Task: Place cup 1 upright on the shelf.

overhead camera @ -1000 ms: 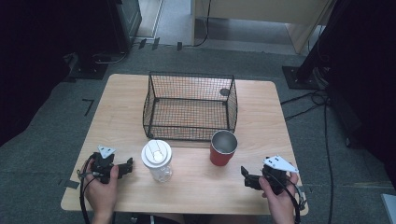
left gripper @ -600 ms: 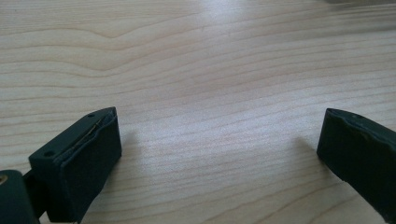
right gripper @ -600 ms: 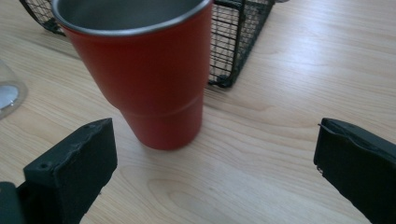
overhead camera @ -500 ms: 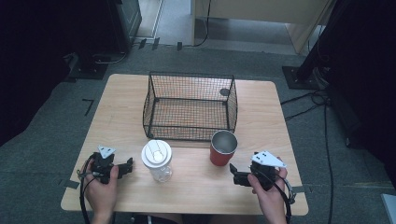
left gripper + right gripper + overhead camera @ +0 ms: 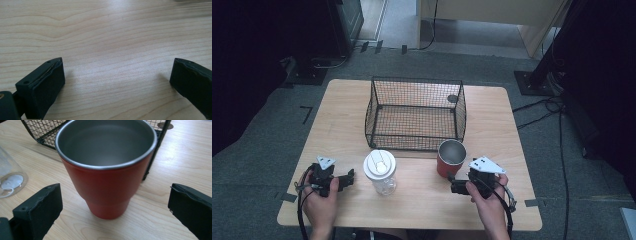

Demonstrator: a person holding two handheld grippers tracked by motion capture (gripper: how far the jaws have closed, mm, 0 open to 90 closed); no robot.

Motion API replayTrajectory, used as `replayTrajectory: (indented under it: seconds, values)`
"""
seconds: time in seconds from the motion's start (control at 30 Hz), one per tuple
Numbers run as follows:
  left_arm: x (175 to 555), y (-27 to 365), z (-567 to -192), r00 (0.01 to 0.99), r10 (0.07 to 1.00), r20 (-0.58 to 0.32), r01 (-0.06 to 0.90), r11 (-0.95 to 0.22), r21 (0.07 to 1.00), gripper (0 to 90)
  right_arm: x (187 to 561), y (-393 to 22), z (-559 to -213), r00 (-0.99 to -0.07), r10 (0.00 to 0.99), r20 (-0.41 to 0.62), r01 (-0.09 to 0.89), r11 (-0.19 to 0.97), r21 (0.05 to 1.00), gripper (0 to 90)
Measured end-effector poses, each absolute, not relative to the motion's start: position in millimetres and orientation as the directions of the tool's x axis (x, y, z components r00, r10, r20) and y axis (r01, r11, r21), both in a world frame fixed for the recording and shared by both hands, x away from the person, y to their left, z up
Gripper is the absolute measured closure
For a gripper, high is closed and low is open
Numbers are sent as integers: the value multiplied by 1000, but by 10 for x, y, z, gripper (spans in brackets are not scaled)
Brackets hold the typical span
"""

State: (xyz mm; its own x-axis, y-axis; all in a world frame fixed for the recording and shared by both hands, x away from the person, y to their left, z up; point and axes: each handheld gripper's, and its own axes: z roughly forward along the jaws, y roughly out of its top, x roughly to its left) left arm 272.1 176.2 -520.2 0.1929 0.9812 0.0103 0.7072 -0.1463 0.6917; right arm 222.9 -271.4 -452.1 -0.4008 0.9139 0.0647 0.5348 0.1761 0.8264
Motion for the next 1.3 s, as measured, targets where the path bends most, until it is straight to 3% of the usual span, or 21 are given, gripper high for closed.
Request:
replayTrajectory:
  seconds: [0.7,0.87,1.3]
  values:
    - [2721,1762,-5203,193,981,10,707,-146,692,4,2440,-2450,-4581,-366,928,73,530,143,836,3]
    - [2721,1762,-5203,192,981,10,707,-146,692,4,2471,-2431,-4601,-339,938,71,521,124,845,60]
    - [2721,1764,-5201,194,981,12,708,-148,691,4,2550,-2384,-4657,-325,941,95,521,95,848,59]
